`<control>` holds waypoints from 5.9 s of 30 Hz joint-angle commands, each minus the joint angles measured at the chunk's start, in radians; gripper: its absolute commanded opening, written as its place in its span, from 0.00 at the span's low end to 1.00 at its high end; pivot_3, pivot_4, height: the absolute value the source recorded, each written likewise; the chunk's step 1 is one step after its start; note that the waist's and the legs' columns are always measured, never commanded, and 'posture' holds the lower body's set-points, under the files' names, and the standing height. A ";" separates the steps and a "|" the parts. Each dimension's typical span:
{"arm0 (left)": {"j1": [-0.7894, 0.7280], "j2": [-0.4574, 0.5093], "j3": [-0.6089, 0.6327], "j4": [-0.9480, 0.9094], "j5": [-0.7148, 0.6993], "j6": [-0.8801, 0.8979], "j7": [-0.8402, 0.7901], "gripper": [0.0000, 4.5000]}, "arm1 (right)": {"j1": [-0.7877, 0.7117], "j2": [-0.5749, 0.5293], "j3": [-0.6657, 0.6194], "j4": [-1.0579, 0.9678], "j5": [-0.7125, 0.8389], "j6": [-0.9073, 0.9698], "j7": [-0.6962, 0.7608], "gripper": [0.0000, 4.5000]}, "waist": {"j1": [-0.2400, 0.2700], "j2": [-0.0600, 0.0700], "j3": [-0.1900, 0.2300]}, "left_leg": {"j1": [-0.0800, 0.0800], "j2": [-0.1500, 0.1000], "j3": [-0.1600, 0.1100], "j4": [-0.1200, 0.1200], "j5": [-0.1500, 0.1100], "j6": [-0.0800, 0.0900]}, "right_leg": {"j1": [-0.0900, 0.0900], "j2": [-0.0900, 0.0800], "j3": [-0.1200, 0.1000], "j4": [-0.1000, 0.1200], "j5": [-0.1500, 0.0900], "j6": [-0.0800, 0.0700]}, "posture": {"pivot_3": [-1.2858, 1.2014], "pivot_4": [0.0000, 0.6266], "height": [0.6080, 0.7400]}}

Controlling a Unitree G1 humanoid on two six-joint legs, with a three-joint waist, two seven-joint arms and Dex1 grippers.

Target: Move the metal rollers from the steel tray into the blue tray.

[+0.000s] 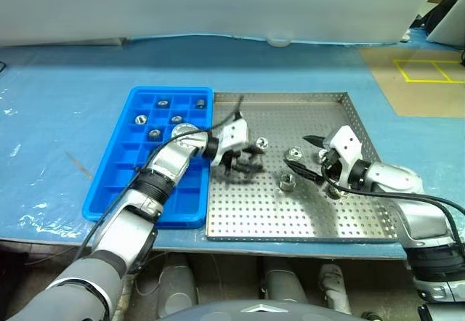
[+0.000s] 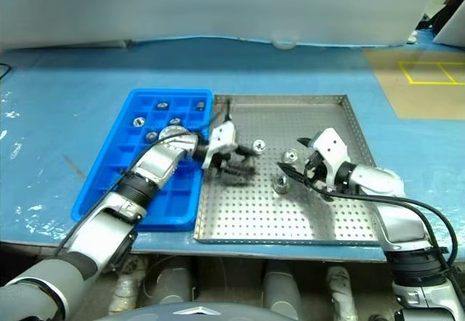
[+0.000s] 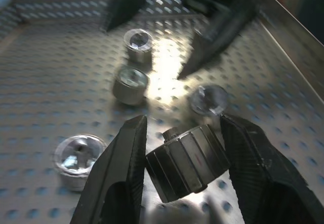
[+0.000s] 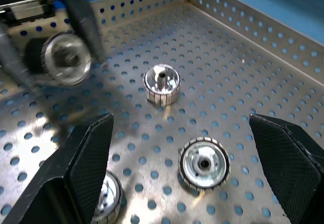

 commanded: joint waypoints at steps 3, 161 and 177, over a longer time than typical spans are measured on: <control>0.157 -0.025 0.215 -0.268 -0.075 0.069 0.333 0.42 | -0.136 0.055 0.033 0.104 0.005 -0.073 0.039 1.00 | -0.004 0.000 0.000 | 0.000 0.000 0.000 0.000 0.000 0.000 | 0.000 0.000 0.000 0.000 0.000 0.000 | 0.50 0.24 1.00; 0.629 0.048 0.305 -0.923 -0.202 0.394 0.748 0.86 | -0.485 0.288 0.180 0.576 -0.072 -0.293 0.404 1.00 | 0.284 0.005 0.004 | -0.014 0.000 -0.023 0.005 0.002 -0.003 | 0.000 0.001 -0.016 0.001 0.000 0.000 | 0.63 0.24 1.00; 0.129 -0.052 0.095 -0.169 -0.193 0.120 0.309 0.86 | 0.030 0.050 -0.111 -0.110 0.004 0.031 0.083 1.00 | -0.001 0.005 0.004 | -0.012 -0.001 -0.017 0.009 0.004 -0.006 | -0.001 0.001 -0.009 0.001 0.001 0.001 | 0.37 0.24 1.00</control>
